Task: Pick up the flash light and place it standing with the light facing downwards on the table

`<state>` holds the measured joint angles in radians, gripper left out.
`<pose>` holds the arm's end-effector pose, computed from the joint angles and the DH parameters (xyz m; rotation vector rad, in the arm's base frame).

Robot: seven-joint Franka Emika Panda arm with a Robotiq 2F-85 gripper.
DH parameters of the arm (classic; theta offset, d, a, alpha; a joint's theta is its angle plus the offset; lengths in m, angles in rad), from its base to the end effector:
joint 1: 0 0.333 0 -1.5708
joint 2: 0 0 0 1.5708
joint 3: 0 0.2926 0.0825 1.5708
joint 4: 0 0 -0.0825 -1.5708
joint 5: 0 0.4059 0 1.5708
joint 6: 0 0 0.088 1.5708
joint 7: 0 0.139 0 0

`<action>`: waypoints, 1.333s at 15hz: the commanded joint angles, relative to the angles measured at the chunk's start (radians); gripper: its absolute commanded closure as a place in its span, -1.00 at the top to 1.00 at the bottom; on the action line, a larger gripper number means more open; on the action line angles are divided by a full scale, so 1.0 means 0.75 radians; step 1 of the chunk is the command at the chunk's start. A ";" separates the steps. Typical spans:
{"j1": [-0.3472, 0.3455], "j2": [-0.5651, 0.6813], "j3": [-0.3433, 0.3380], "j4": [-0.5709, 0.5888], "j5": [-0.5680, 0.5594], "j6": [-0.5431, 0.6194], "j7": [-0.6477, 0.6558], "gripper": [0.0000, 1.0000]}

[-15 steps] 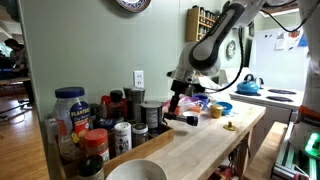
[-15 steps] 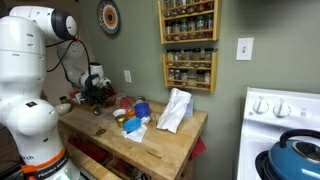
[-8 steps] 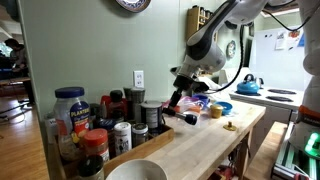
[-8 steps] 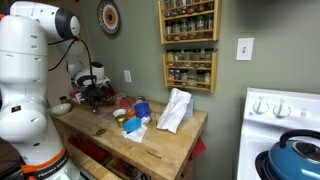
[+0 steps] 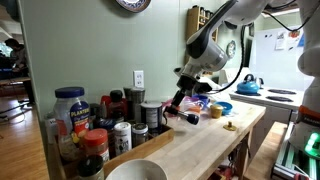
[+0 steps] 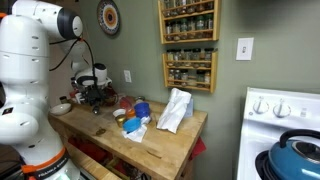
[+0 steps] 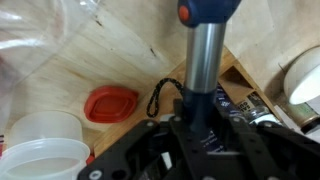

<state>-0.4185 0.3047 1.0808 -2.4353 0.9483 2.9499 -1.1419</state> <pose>0.4237 0.3028 0.1907 -2.3838 -1.0343 -0.4663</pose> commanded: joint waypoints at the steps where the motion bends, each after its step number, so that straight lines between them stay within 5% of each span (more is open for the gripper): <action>1: -0.059 0.075 0.059 0.041 0.058 0.015 -0.111 -0.85; 8: -0.383 0.337 0.318 0.089 0.209 -0.017 -0.672 -0.85; 20: -0.653 0.741 0.438 0.015 0.245 -0.169 -1.336 -0.85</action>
<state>-0.8543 0.7605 1.3770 -2.4052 1.1214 2.8495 -2.0235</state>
